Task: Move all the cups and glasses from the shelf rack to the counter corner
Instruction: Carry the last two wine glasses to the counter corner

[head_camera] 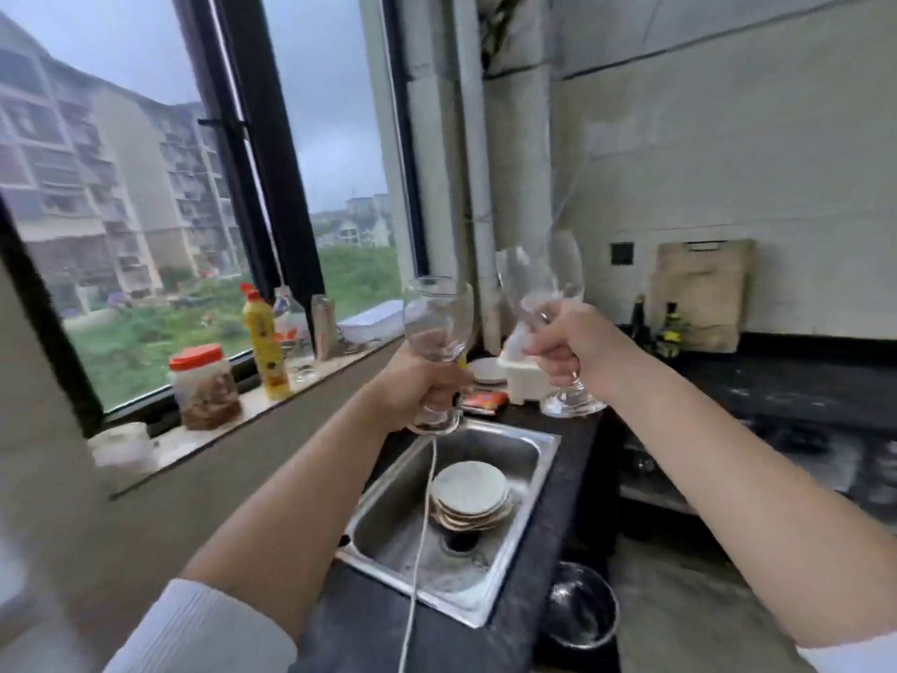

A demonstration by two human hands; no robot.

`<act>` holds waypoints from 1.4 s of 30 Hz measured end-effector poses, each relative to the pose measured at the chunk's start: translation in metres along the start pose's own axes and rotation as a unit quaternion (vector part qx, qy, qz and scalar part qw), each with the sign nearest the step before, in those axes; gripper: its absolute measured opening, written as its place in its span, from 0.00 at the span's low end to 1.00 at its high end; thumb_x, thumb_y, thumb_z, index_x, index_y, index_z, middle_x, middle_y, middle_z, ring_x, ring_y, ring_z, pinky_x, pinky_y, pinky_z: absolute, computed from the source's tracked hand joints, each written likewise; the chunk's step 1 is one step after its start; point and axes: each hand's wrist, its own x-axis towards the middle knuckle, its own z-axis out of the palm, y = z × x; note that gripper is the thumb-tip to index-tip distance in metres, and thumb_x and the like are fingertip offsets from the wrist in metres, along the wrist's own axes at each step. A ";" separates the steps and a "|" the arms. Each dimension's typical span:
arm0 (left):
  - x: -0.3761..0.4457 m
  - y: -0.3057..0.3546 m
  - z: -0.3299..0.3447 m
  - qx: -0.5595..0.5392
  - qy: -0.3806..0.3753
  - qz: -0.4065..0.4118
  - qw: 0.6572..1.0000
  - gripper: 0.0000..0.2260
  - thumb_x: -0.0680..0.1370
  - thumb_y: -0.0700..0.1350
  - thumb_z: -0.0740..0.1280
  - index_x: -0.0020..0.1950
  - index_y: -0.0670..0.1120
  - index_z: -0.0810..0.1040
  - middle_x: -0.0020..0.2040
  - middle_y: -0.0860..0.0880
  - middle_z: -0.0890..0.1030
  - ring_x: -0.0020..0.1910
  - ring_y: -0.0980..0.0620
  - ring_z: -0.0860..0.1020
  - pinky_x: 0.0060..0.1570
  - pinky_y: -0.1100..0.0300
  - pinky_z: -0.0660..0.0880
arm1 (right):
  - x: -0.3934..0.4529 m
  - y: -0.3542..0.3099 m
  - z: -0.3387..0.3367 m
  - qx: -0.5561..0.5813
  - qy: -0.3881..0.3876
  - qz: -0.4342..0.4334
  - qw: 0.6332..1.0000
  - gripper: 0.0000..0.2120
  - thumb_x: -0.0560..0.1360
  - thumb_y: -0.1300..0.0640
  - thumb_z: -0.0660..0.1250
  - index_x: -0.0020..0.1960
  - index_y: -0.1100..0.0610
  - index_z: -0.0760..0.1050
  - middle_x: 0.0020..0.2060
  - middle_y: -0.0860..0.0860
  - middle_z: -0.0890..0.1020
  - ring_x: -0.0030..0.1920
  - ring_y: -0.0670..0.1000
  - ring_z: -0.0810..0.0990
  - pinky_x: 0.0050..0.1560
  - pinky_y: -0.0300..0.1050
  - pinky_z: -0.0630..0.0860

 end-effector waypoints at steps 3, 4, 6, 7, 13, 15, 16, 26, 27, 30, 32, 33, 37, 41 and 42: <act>0.055 -0.023 0.065 -0.031 -0.066 -0.009 0.997 0.20 0.74 0.23 0.54 0.30 0.45 0.57 0.15 0.57 0.62 0.12 0.62 0.57 0.19 0.73 0.51 | -0.013 0.008 -0.077 -0.014 0.070 0.024 0.997 0.17 0.70 0.76 0.56 0.32 0.56 0.59 0.11 0.45 0.58 0.11 0.42 0.55 0.20 0.26 0.54; 0.075 -0.031 0.093 -0.033 -0.087 -0.015 0.996 0.20 0.74 0.24 0.55 0.30 0.45 0.57 0.15 0.56 0.61 0.12 0.62 0.57 0.19 0.73 0.50 | -0.019 0.010 -0.108 -0.021 0.095 0.028 0.995 0.17 0.70 0.76 0.55 0.33 0.56 0.60 0.11 0.45 0.58 0.11 0.42 0.56 0.19 0.25 0.54; 0.106 -0.040 0.145 -0.026 -0.113 -0.023 0.993 0.21 0.74 0.25 0.57 0.29 0.46 0.57 0.15 0.56 0.61 0.12 0.61 0.57 0.17 0.72 0.52 | -0.027 0.013 -0.162 -0.025 0.133 0.038 0.990 0.16 0.70 0.76 0.55 0.36 0.56 0.60 0.11 0.45 0.58 0.11 0.42 0.55 0.19 0.26 0.53; 0.125 -0.045 0.178 -0.033 -0.136 -0.027 0.990 0.21 0.74 0.25 0.56 0.29 0.46 0.57 0.15 0.56 0.61 0.12 0.61 0.57 0.17 0.73 0.53 | -0.032 0.014 -0.195 -0.028 0.157 0.041 0.986 0.15 0.70 0.76 0.55 0.37 0.56 0.60 0.12 0.45 0.58 0.12 0.43 0.55 0.19 0.27 0.53; 0.211 -0.059 0.325 -0.063 -0.230 -0.008 0.971 0.20 0.74 0.24 0.56 0.31 0.46 0.57 0.17 0.56 0.62 0.14 0.60 0.58 0.18 0.73 0.55 | -0.060 0.018 -0.357 -0.037 0.254 0.049 0.965 0.15 0.70 0.75 0.56 0.37 0.56 0.60 0.12 0.44 0.58 0.12 0.43 0.55 0.19 0.27 0.54; 0.233 -0.068 0.363 -0.059 -0.245 -0.011 0.968 0.21 0.74 0.24 0.56 0.31 0.46 0.57 0.17 0.56 0.62 0.14 0.59 0.58 0.18 0.73 0.56 | -0.069 0.024 -0.401 -0.039 0.278 0.059 0.958 0.15 0.70 0.74 0.57 0.36 0.55 0.60 0.12 0.44 0.59 0.12 0.43 0.55 0.19 0.27 0.55; 0.246 -0.074 0.385 -0.049 -0.260 -0.015 0.964 0.20 0.74 0.24 0.56 0.31 0.46 0.57 0.17 0.56 0.61 0.14 0.59 0.58 0.18 0.73 0.55 | -0.076 0.028 -0.426 -0.038 0.295 0.064 0.953 0.16 0.70 0.74 0.57 0.36 0.55 0.59 0.12 0.44 0.59 0.12 0.43 0.55 0.19 0.28 0.55; 0.400 -0.138 0.523 -0.012 -0.361 -0.055 0.931 0.20 0.75 0.26 0.58 0.31 0.46 0.59 0.17 0.55 0.62 0.15 0.59 0.59 0.16 0.69 0.58 | -0.059 0.066 -0.617 -0.025 0.385 0.071 0.920 0.14 0.72 0.71 0.61 0.38 0.55 0.64 0.14 0.44 0.62 0.14 0.42 0.58 0.16 0.32 0.57; 0.422 -0.144 0.535 -0.015 -0.375 -0.057 0.925 0.19 0.75 0.27 0.60 0.31 0.47 0.60 0.18 0.56 0.62 0.15 0.59 0.60 0.17 0.69 0.59 | -0.051 0.068 -0.636 -0.022 0.391 0.064 0.918 0.13 0.72 0.70 0.63 0.38 0.55 0.65 0.14 0.44 0.63 0.14 0.42 0.59 0.16 0.33 0.58; 0.494 -0.156 0.573 -0.040 -0.405 -0.049 0.912 0.16 0.76 0.31 0.61 0.34 0.47 0.65 0.19 0.56 0.65 0.17 0.60 0.62 0.18 0.69 0.61 | -0.020 0.073 -0.694 -0.001 0.407 0.040 0.913 0.09 0.72 0.65 0.66 0.41 0.54 0.67 0.16 0.45 0.69 0.16 0.42 0.63 0.19 0.33 0.60; 0.526 -0.159 0.591 -0.058 -0.410 -0.057 0.909 0.12 0.77 0.33 0.61 0.37 0.47 0.67 0.22 0.56 0.67 0.18 0.61 0.64 0.19 0.70 0.62 | -0.011 0.072 -0.716 0.021 0.410 0.021 0.912 0.14 0.64 0.57 0.73 0.42 0.55 0.69 0.18 0.46 0.74 0.17 0.41 0.65 0.19 0.33 0.61; 0.535 -0.159 0.597 -0.067 -0.406 -0.058 0.910 0.11 0.77 0.34 0.61 0.39 0.47 0.68 0.26 0.54 0.68 0.19 0.61 0.65 0.18 0.70 0.62 | -0.009 0.072 -0.721 0.026 0.410 0.007 0.912 0.21 0.55 0.51 0.78 0.42 0.55 0.71 0.20 0.46 0.75 0.18 0.41 0.65 0.19 0.33 0.61; 0.602 -0.170 0.648 -0.092 -0.415 -0.064 0.903 0.08 0.72 0.42 0.66 0.47 0.52 0.71 0.39 0.50 0.73 0.25 0.59 0.72 0.21 0.70 0.67 | 0.014 0.081 -0.787 0.036 0.461 -0.032 0.886 0.39 0.35 0.38 0.79 0.41 0.54 0.74 0.26 0.48 0.77 0.20 0.43 0.65 0.19 0.33 0.61; 0.651 -0.188 0.700 -0.083 -0.424 -0.063 0.899 0.14 0.68 0.44 0.69 0.50 0.53 0.70 0.41 0.49 0.76 0.31 0.54 0.73 0.26 0.65 0.69 | 0.028 0.093 -0.855 0.058 0.511 -0.032 0.857 0.14 0.60 0.48 0.71 0.40 0.54 0.72 0.34 0.53 0.73 0.19 0.42 0.69 0.18 0.30 0.61; 0.663 -0.193 0.712 -0.084 -0.414 -0.068 0.904 0.13 0.69 0.44 0.68 0.51 0.53 0.69 0.42 0.48 0.76 0.33 0.53 0.73 0.30 0.62 0.68 | 0.032 0.095 -0.871 0.055 0.518 -0.030 0.853 0.13 0.61 0.49 0.69 0.41 0.54 0.72 0.36 0.54 0.71 0.19 0.43 0.70 0.18 0.30 0.61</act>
